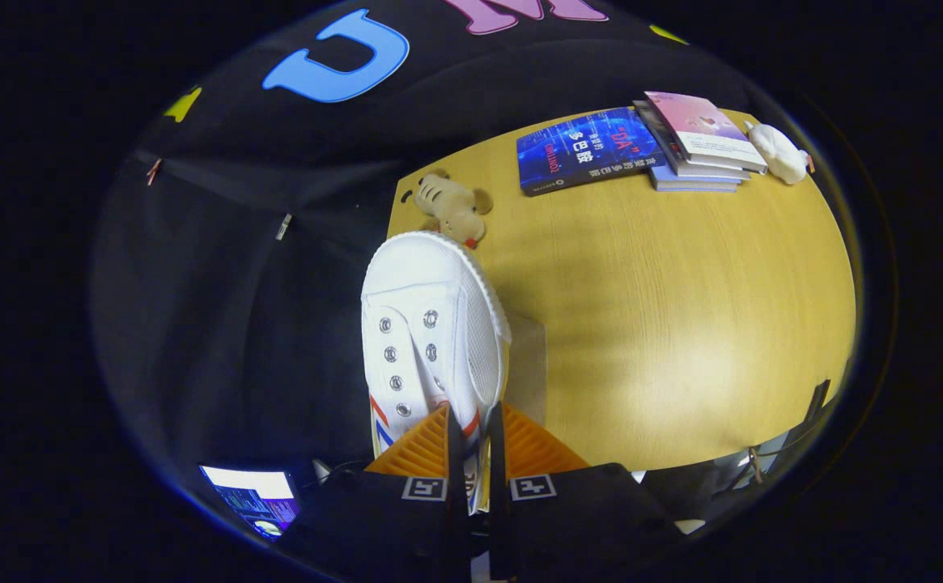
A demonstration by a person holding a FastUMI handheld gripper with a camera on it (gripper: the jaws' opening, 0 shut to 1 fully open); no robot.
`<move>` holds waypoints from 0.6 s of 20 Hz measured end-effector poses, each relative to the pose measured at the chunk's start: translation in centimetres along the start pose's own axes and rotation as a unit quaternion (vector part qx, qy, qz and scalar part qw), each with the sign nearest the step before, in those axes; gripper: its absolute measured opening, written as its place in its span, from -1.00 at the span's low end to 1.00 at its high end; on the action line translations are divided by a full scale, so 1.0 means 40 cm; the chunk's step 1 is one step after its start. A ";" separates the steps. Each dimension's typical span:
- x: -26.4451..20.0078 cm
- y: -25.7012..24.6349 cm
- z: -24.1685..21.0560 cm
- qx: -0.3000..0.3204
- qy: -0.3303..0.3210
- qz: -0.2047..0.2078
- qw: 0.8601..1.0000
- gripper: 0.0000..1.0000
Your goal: Open the storage box then place both shoes into the box .Put the left shoe in first, then the right shoe, with the right side of both shoes facing outward in a uniform manner.
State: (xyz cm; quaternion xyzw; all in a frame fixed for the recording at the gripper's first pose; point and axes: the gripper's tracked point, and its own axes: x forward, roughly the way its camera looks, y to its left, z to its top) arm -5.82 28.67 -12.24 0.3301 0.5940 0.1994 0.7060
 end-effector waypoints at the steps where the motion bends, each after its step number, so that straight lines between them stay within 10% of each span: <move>1: 0.021 0.008 -0.012 -0.003 0.008 -0.008 1.000 -0.73; 12: 0.180 -0.011 -0.061 -0.029 0.045 -0.083 0.995 -0.73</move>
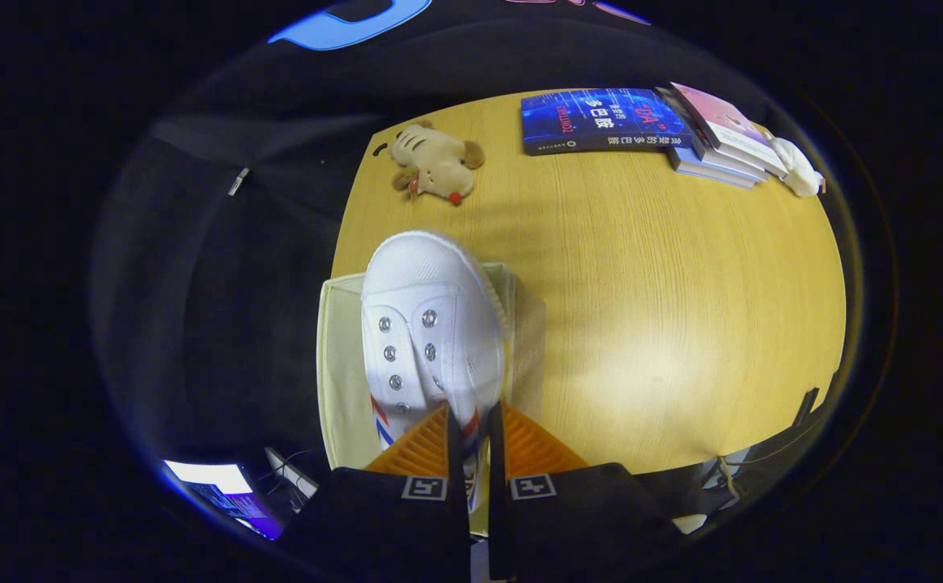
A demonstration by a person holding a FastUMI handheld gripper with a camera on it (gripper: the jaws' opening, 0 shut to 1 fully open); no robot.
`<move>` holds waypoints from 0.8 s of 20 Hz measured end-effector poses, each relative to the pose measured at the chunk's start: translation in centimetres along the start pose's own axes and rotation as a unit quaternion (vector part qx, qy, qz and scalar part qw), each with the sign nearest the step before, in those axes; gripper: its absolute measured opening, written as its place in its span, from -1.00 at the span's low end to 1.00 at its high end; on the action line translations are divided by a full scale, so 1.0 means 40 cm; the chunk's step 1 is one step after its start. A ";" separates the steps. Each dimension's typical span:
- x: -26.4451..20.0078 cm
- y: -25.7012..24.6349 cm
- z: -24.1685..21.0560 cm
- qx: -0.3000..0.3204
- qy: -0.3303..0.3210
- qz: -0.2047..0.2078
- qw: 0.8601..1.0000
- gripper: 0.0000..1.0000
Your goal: Open the storage box then place both shoes into the box .Put the left shoe in first, then the right shoe, with the right side of both shoes facing outward in a uniform manner.
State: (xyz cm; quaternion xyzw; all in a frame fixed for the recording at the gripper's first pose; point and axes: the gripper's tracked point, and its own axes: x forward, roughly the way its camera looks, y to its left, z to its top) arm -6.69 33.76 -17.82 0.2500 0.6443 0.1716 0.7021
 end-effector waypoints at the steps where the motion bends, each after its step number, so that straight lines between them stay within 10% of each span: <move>1: 0.001 0.003 0.000 0.003 -0.002 -0.001 1.000 -0.73; 11: 0.054 0.013 -0.043 0.009 0.005 -0.016 1.000 -0.72; 16: 0.047 0.042 -0.030 0.009 -0.012 0.010 1.000 -0.24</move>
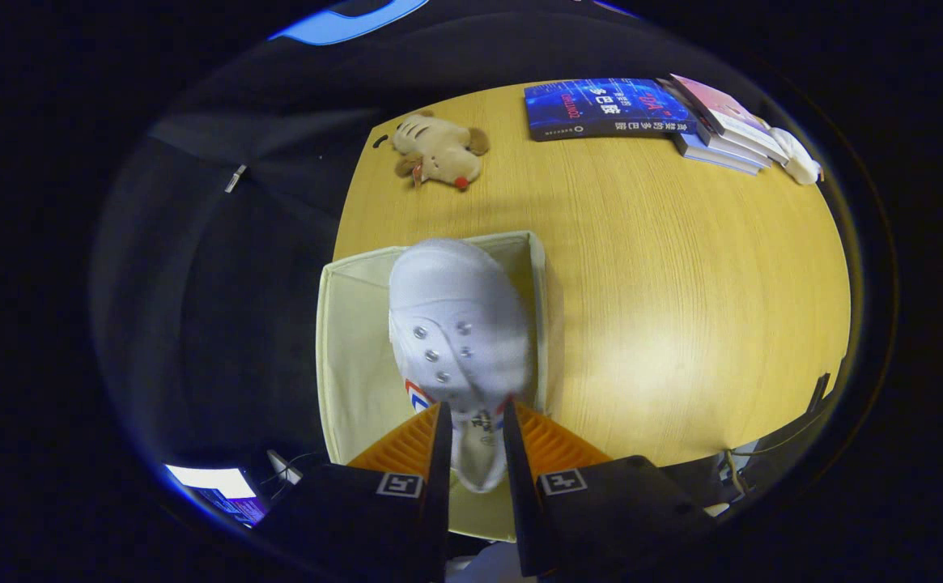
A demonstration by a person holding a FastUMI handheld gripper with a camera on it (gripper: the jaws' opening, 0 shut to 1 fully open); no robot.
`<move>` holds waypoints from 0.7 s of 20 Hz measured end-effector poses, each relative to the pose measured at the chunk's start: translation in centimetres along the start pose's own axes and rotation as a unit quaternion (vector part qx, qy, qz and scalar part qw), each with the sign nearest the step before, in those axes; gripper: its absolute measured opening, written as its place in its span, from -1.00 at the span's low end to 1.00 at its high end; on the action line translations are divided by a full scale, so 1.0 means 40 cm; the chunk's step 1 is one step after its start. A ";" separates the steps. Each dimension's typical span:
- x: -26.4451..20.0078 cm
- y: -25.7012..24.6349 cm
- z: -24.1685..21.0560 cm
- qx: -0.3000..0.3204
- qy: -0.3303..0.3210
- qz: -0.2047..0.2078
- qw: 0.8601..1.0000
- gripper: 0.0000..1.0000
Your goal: Open the storage box then place both shoes into the box .Put the left shoe in first, then the right shoe, with the right side of both shoes facing outward in a uniform manner.
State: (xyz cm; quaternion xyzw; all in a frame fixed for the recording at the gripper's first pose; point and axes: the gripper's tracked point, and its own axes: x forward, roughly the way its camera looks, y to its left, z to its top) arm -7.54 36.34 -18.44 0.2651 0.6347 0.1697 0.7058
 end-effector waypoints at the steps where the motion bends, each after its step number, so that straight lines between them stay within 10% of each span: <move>1: -0.008 0.006 0.008 0.004 -0.005 0.010 1.000 -0.12; 4: -0.030 0.024 0.027 -0.001 -0.020 0.028 0.999 0.92; 14: -0.143 -0.025 0.076 -0.112 -0.138 0.029 0.984 0.98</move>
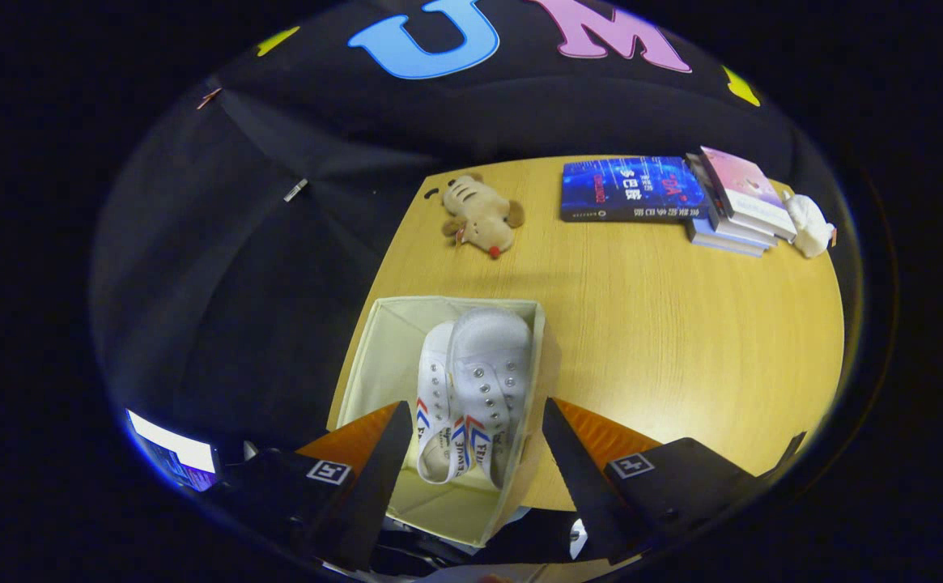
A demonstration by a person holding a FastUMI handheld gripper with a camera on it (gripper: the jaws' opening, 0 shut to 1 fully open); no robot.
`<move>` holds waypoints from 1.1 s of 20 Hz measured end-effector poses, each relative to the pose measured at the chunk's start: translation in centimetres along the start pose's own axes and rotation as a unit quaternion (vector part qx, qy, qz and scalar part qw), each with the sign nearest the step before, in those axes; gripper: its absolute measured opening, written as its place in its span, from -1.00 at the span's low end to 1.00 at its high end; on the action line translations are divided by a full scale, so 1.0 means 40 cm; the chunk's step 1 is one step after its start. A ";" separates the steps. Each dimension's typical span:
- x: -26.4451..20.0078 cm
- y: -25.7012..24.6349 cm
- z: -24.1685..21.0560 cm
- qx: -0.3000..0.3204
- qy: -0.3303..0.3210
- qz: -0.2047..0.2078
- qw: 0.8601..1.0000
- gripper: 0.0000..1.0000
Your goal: Open the storage box then place both shoes into the box .Put the left shoe in first, then the right shoe, with the right side of both shoes facing outward in a uniform manner.
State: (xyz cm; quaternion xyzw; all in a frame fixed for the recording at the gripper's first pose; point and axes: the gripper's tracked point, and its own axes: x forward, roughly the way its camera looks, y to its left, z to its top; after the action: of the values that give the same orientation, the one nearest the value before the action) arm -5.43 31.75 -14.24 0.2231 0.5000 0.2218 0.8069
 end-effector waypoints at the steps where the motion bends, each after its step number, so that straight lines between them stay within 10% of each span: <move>1: -0.014 -0.019 0.017 -0.013 -0.020 -0.006 1.000 0.98; 9: -0.167 -0.158 0.155 -0.114 -0.181 -0.075 0.974 0.98; 22: -0.566 -0.260 0.340 -0.184 -0.424 -0.191 0.866 0.96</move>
State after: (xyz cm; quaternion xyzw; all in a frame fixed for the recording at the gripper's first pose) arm -0.79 8.39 1.18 0.0429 0.0920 0.0353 0.9942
